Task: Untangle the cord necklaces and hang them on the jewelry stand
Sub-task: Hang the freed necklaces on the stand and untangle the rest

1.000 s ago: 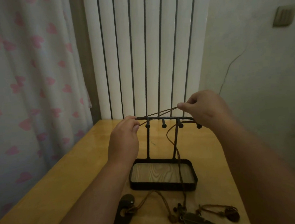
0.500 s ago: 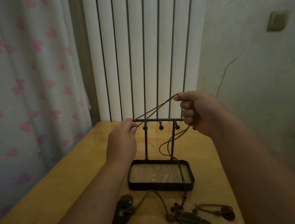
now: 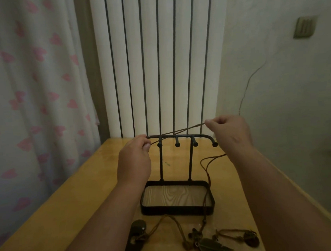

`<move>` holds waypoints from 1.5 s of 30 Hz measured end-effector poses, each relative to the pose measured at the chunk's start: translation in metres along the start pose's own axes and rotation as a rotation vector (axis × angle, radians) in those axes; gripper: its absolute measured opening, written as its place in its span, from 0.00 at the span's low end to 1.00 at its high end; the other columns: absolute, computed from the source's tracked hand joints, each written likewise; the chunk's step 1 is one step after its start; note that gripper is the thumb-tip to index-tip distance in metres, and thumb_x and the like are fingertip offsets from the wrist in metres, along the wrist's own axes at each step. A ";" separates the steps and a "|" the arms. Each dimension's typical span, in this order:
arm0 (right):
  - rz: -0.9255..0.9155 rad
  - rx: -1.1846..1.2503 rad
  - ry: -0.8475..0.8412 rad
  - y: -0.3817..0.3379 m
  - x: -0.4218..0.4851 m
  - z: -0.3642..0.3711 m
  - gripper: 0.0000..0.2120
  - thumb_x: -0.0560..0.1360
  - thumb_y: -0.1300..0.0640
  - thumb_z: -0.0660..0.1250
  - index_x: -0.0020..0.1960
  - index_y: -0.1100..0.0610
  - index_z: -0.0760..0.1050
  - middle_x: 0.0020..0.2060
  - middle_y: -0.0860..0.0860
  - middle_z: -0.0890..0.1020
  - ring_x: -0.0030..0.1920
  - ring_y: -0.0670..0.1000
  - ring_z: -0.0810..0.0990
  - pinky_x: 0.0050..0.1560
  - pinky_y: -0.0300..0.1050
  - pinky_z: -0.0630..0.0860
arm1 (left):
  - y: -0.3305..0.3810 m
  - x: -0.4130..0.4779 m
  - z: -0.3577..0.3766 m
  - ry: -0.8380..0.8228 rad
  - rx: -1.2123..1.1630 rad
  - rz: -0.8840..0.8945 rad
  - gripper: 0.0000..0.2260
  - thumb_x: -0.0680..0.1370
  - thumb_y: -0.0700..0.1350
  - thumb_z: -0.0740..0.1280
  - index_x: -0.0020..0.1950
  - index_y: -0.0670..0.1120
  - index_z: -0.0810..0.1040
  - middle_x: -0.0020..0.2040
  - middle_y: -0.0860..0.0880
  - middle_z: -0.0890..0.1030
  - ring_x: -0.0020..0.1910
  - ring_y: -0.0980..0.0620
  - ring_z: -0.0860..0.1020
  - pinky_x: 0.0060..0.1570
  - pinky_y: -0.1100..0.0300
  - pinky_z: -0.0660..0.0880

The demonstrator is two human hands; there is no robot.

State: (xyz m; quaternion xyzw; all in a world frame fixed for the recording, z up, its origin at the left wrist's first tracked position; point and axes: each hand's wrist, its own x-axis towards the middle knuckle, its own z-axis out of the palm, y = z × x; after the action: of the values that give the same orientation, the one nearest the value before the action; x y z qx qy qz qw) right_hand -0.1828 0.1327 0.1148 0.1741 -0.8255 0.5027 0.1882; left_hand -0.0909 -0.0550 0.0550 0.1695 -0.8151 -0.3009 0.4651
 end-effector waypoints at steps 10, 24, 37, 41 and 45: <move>0.211 0.271 -0.002 0.046 -0.015 -0.004 0.09 0.80 0.51 0.63 0.47 0.54 0.78 0.39 0.48 0.77 0.40 0.47 0.73 0.38 0.43 0.70 | 0.000 -0.003 0.001 -0.023 -0.006 -0.024 0.08 0.81 0.40 0.63 0.56 0.45 0.81 0.63 0.51 0.79 0.57 0.56 0.75 0.48 0.70 0.67; 0.260 0.348 -0.177 0.058 -0.051 0.052 0.08 0.80 0.53 0.63 0.53 0.47 0.80 0.48 0.40 0.78 0.53 0.44 0.73 0.50 0.45 0.70 | -0.001 -0.044 0.015 -0.101 -0.026 0.298 0.08 0.76 0.41 0.62 0.49 0.48 0.80 0.44 0.55 0.77 0.44 0.62 0.71 0.45 0.70 0.66; 0.376 0.587 -0.206 0.034 -0.046 0.048 0.05 0.78 0.55 0.67 0.50 0.54 0.81 0.45 0.48 0.84 0.51 0.51 0.79 0.47 0.46 0.76 | 0.027 -0.037 0.044 -0.671 -0.339 -0.312 0.08 0.82 0.50 0.61 0.56 0.51 0.78 0.53 0.53 0.79 0.52 0.58 0.75 0.42 0.63 0.70; 0.420 0.596 -0.166 0.037 -0.045 0.046 0.04 0.78 0.53 0.67 0.51 0.49 0.78 0.50 0.49 0.82 0.54 0.52 0.77 0.53 0.49 0.76 | 0.016 -0.034 0.027 -0.587 -0.387 -0.326 0.10 0.83 0.49 0.60 0.51 0.48 0.79 0.48 0.54 0.81 0.50 0.59 0.76 0.43 0.63 0.69; 0.458 0.590 -0.099 0.035 -0.049 0.052 0.25 0.73 0.54 0.72 0.66 0.50 0.66 0.48 0.46 0.77 0.55 0.52 0.76 0.58 0.54 0.74 | 0.003 -0.028 0.010 -0.541 -0.398 -0.327 0.08 0.82 0.48 0.61 0.50 0.50 0.79 0.45 0.52 0.83 0.50 0.54 0.79 0.46 0.59 0.73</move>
State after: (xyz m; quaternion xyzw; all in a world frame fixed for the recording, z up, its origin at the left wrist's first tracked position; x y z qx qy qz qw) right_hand -0.1642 0.1064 0.0423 0.0560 -0.6708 0.7390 -0.0273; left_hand -0.0848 -0.0336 0.0348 0.1181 -0.7961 -0.5578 0.2028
